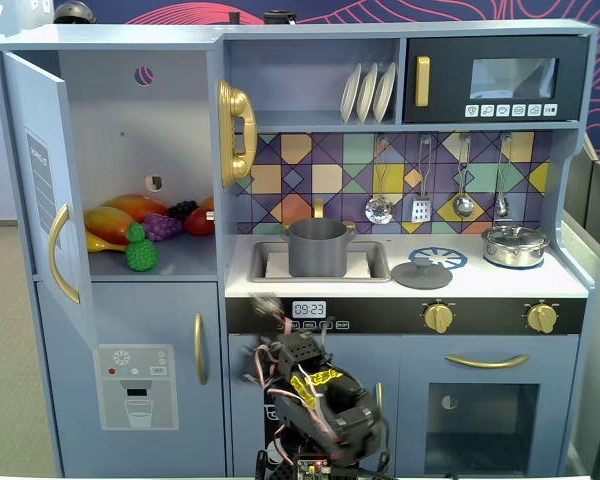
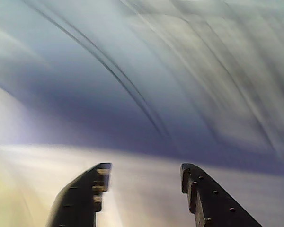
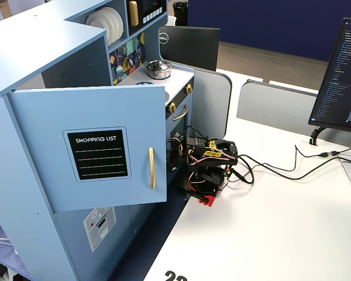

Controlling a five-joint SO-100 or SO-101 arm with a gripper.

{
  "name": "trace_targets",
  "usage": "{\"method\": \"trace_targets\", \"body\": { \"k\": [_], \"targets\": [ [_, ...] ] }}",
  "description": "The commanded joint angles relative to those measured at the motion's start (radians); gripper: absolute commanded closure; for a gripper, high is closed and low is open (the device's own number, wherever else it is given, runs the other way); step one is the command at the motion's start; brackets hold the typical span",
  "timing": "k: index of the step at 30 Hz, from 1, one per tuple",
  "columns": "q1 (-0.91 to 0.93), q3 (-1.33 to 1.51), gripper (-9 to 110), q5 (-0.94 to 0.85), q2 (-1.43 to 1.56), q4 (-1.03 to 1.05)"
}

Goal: Pick up the green pineapple from the left cabinet and place it in the gray recipient

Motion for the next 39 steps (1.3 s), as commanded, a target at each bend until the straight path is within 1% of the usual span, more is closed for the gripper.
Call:
{"method": "trace_targets", "body": {
  "k": [1,3,8,14,19,27,39],
  "targets": [
    [-0.199,-0.072,88,-0.08,-0.112,-0.684],
    [-0.202,-0.201,83,-0.086,-0.21,-0.696],
    [-0.107,-0.459,72,-0.118,-0.459,-0.716],
    [-0.101,-0.615,70,-0.218,-0.678,-0.825],
    [-0.107,-0.71,68,-0.27,-0.813,-0.854],
    [-0.135,-0.882,69,-0.265,-1.023,-0.916],
    [-0.143,-1.08,68,-0.204,-1.244,-0.91]
  ]
}}
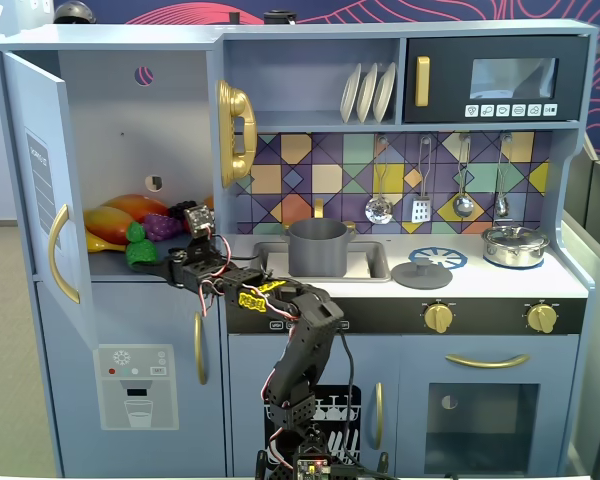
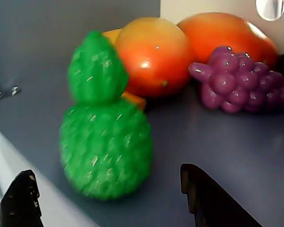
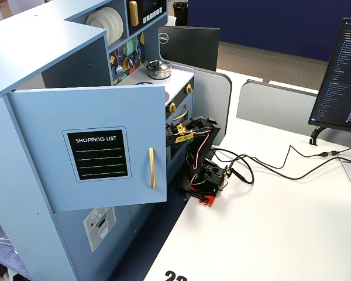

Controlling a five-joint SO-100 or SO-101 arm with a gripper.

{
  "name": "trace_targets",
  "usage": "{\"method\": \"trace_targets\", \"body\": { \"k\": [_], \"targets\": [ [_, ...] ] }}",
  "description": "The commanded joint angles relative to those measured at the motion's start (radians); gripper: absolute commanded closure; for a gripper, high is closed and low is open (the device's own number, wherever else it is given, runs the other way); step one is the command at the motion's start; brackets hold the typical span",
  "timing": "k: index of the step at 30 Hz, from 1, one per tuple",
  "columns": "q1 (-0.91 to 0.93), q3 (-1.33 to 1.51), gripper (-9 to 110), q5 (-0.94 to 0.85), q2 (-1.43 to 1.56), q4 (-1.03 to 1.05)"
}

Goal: Pick up the green pineapple from the left cabinet and place it in the gray recipient

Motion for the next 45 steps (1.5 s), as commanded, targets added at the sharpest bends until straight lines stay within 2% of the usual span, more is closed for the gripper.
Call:
{"method": "trace_targets", "body": {
  "k": [1,11,14,17,22,28,32,40,45],
  "targets": [
    [-0.017,-0.137,68,0.015,-0.048,-0.028],
    [-0.044,-0.353,72,-0.021,-0.262,-0.038],
    [-0.055,-0.425,80,-0.058,-0.316,-0.026],
    [-0.069,-0.454,101,-0.132,-0.328,0.012],
    [-0.071,-0.416,101,-0.16,-0.275,0.015],
    [-0.08,-0.232,101,-0.135,-0.051,0.017],
    [-0.087,-0.051,101,-0.054,0.186,0.069],
    [-0.097,0.176,101,-0.011,0.669,0.322],
    [0.008,0.187,101,-0.02,0.887,0.526]
  ]
}}
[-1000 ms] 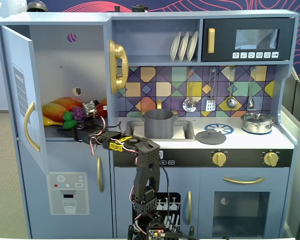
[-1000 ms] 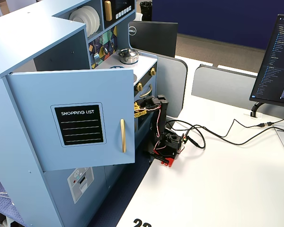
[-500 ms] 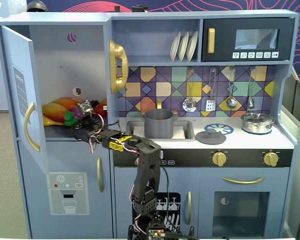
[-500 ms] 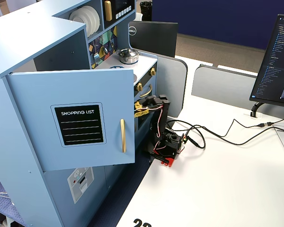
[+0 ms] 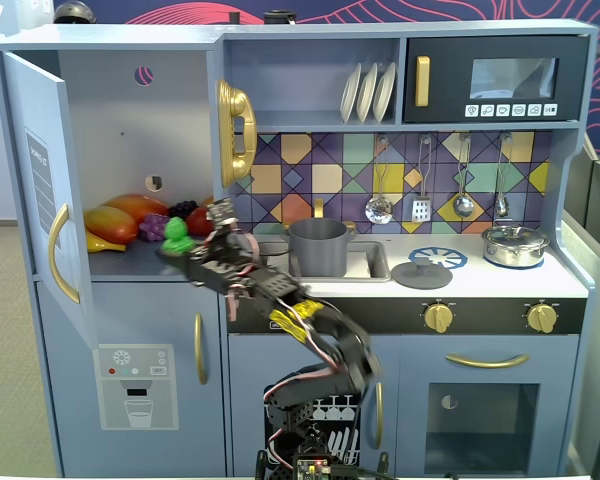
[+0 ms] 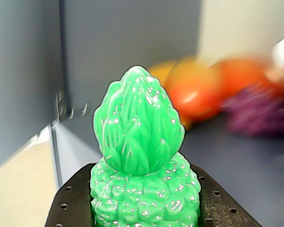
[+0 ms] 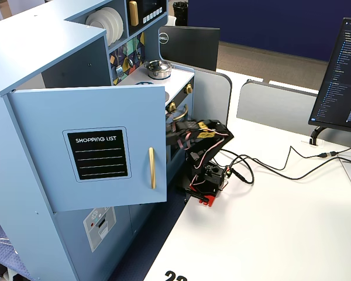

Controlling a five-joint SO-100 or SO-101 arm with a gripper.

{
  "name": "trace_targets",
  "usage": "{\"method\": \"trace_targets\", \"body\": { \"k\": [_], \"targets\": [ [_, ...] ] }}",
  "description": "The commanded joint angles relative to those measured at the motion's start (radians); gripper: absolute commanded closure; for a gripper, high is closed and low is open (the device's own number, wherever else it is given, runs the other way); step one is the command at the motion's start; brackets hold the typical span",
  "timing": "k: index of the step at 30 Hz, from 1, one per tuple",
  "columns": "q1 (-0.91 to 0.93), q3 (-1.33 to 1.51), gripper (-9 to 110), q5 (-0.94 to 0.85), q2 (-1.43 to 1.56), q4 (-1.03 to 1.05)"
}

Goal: Pick up the green pineapple from the left cabinet and place it in the gray recipient

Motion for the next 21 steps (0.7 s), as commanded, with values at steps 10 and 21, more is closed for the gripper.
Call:
{"method": "trace_targets", "body": {
  "k": [10,21],
  "targets": [
    [0.549,-0.071,101,0.104,0.281,0.273],
    [0.864,-0.221,101,0.149,-0.1,0.009]
  ]
}}
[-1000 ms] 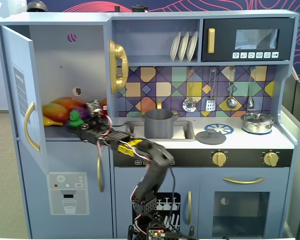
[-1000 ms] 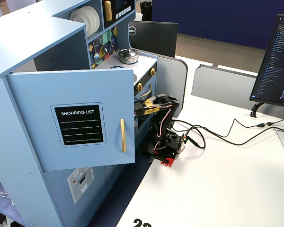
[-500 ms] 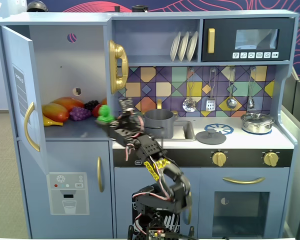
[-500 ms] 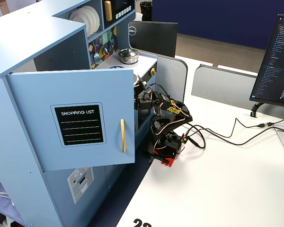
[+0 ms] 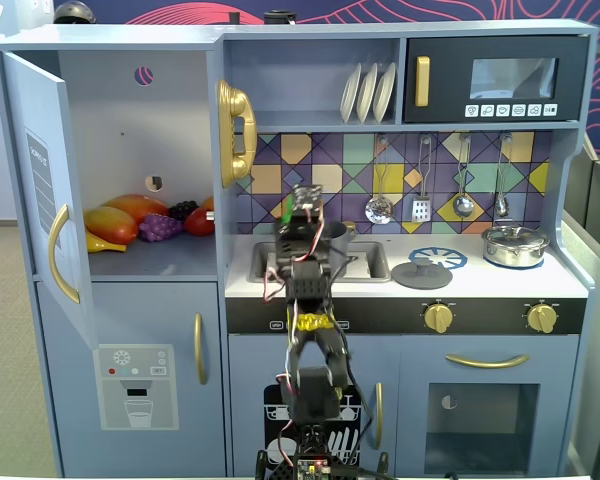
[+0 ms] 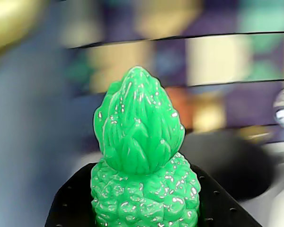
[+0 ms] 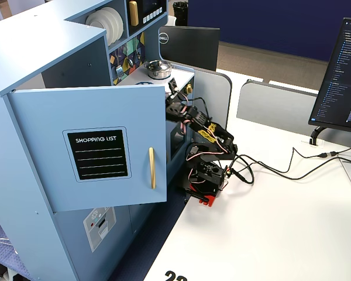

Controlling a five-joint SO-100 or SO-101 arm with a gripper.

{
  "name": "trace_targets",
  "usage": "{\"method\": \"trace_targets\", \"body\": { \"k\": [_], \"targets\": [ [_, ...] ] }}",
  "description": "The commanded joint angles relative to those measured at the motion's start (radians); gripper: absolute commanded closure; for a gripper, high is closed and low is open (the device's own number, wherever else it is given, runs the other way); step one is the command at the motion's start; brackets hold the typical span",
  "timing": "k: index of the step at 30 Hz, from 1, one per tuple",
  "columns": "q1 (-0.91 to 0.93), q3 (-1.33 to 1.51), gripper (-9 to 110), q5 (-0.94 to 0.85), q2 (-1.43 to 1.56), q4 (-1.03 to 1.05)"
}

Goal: Pick up the green pineapple from the left cabinet and place it in the gray recipient

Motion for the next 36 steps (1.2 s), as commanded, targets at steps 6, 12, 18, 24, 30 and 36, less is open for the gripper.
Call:
{"method": "trace_targets", "body": {
  "k": [6,12,18,24,30,36],
  "targets": [
    [0.067,-0.29,101,-0.041,-0.399,-0.184],
    [0.06,-0.337,80,0.035,-0.509,-0.247],
    [0.089,-0.362,67,0.02,-0.551,-0.247],
    [0.11,-0.365,69,0.031,-0.497,-0.202],
    [0.109,-0.276,76,0.011,-0.195,0.158],
    [0.077,-0.137,90,-0.077,0.11,0.548]
  ]
}}
